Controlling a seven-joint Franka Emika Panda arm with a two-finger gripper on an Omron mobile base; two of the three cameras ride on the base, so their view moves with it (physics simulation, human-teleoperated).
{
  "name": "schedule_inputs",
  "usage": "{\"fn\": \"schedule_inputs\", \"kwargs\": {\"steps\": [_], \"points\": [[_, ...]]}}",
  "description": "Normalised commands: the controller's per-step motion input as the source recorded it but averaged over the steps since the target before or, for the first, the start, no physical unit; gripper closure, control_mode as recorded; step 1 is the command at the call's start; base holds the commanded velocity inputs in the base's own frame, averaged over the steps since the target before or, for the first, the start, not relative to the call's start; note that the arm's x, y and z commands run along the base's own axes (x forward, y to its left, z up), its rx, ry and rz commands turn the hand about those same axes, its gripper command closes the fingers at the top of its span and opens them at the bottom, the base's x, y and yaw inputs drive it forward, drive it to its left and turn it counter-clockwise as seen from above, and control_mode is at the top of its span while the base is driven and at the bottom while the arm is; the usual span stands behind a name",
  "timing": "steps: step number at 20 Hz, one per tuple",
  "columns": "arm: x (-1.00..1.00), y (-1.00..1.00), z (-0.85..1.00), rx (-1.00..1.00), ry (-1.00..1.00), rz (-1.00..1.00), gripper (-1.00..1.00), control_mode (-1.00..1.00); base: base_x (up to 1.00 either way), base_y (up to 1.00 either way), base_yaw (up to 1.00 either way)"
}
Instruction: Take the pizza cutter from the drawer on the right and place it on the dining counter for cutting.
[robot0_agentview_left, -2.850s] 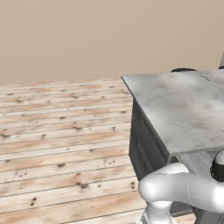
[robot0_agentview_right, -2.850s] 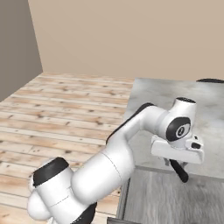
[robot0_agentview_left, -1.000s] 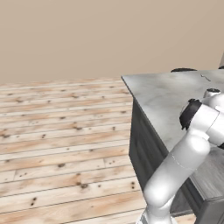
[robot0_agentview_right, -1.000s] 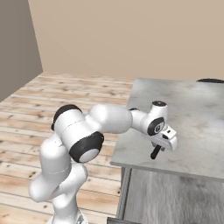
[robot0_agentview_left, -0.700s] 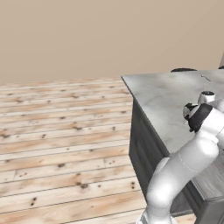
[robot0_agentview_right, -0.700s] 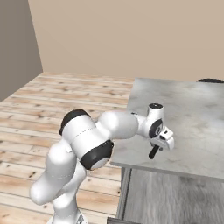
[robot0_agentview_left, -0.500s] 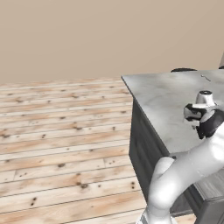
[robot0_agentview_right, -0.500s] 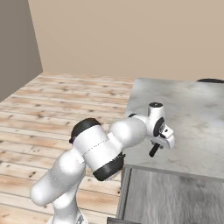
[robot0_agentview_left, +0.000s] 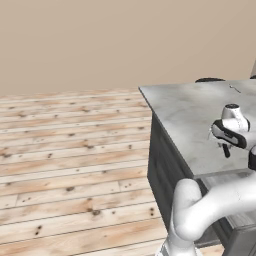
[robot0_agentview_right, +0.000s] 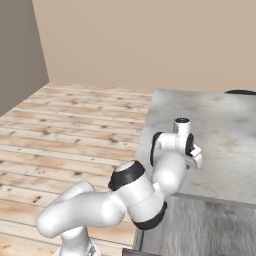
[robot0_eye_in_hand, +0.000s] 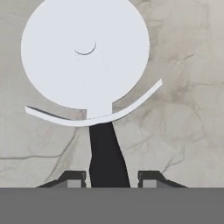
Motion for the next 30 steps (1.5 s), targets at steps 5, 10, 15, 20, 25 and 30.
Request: {"fn": "schedule_inputs", "kwargs": {"steps": [5,10,15,20,25,30], "points": [[0.12,-0.13,-0.31,0.00,0.00,0.00,1.00,-1.00,0.00,0.00,0.00],[0.17,-0.03,-0.30,0.00,0.00,0.00,1.00,-1.00,0.00,0.00,0.00],[0.06,0.00,-0.04,0.00,0.00,0.00,-1.00,-1.00,0.00,0.00,0.00],[-0.02,0.00,0.16,0.00,0.00,0.00,-1.00,-1.00,0.00,0.00,0.00],[-0.49,0.10,0.67,0.00,0.00,0.00,-1.00,-1.00,0.00,0.00,0.00],[-0.94,0.44,0.70,0.00,0.00,0.00,-1.00,-1.00,0.00,0.00,0.00]]}}
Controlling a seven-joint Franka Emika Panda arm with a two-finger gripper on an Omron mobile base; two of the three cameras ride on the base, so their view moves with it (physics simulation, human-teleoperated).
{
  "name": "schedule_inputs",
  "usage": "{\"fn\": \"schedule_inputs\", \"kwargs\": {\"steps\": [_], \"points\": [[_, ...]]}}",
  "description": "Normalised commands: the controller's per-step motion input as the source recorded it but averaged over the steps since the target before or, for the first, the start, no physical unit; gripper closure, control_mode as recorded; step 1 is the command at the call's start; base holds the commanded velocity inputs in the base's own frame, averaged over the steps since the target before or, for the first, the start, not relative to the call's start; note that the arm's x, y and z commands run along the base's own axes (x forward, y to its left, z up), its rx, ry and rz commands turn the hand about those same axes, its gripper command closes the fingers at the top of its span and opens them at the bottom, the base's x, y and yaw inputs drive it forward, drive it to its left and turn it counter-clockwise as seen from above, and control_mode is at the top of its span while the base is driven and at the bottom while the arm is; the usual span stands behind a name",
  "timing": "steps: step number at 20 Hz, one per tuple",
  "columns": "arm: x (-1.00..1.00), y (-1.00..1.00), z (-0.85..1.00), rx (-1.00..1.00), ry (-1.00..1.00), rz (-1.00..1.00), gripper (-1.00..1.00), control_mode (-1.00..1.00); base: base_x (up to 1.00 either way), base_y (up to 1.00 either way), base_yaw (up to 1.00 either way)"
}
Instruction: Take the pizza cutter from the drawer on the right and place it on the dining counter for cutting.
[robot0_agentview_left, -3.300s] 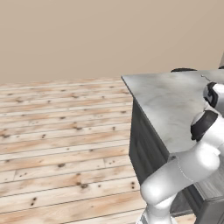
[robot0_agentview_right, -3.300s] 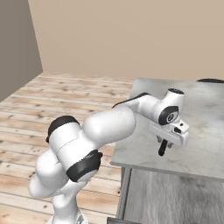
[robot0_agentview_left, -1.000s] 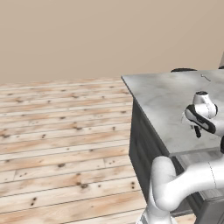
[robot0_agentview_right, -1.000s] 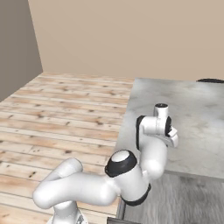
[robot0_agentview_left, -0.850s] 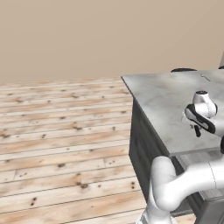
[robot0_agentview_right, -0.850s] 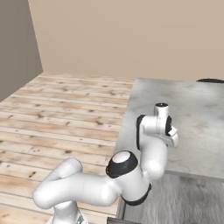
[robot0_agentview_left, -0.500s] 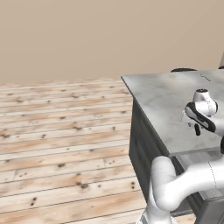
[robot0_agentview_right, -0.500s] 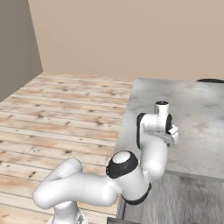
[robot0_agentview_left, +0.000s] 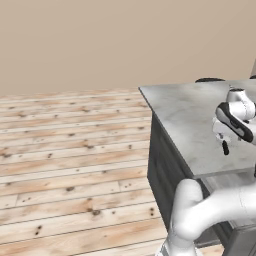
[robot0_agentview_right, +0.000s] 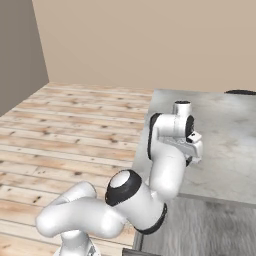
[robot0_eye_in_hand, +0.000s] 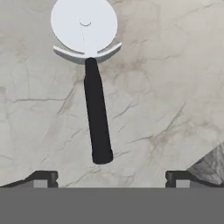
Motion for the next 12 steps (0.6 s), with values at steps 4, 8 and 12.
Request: {"fn": "schedule_inputs", "kwargs": {"steps": [4,8,12], "points": [[-0.88,0.72,0.71,0.00,0.00,0.02,-1.00,-1.00,0.00,0.00,0.00],[-0.98,0.72,0.74,0.00,0.00,0.06,-1.00,-1.00,0.00,0.00,0.00],[-1.00,0.71,0.68,0.00,0.00,0.09,-1.00,-1.00,0.00,0.00,0.00]]}}
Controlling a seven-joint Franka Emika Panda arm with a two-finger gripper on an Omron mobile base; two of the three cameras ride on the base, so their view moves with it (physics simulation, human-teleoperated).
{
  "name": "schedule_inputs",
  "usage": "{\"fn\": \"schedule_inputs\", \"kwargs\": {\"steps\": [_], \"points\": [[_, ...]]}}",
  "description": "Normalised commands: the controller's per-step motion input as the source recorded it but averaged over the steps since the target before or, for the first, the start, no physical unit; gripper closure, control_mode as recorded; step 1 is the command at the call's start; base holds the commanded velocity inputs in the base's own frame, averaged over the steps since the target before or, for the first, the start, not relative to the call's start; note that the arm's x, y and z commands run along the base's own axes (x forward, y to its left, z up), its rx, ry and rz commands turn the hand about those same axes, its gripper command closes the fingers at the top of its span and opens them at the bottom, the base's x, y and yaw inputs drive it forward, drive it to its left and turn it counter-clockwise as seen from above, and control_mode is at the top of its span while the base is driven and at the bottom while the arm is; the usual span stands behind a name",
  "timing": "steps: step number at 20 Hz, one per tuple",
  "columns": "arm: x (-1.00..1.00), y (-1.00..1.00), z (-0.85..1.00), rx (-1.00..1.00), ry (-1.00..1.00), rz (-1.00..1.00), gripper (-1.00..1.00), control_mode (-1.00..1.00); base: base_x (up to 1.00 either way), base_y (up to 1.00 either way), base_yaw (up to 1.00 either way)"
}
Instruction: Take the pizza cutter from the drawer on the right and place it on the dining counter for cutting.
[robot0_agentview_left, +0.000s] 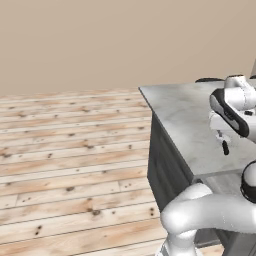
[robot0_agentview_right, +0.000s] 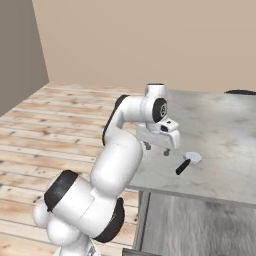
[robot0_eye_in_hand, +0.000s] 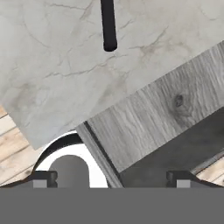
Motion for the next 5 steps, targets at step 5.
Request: {"fn": "schedule_inputs", "kwargs": {"steps": [5], "points": [[-0.92,0.75,0.65,0.00,0.00,0.14,-1.00,-1.00,0.00,0.00,0.00]]}}
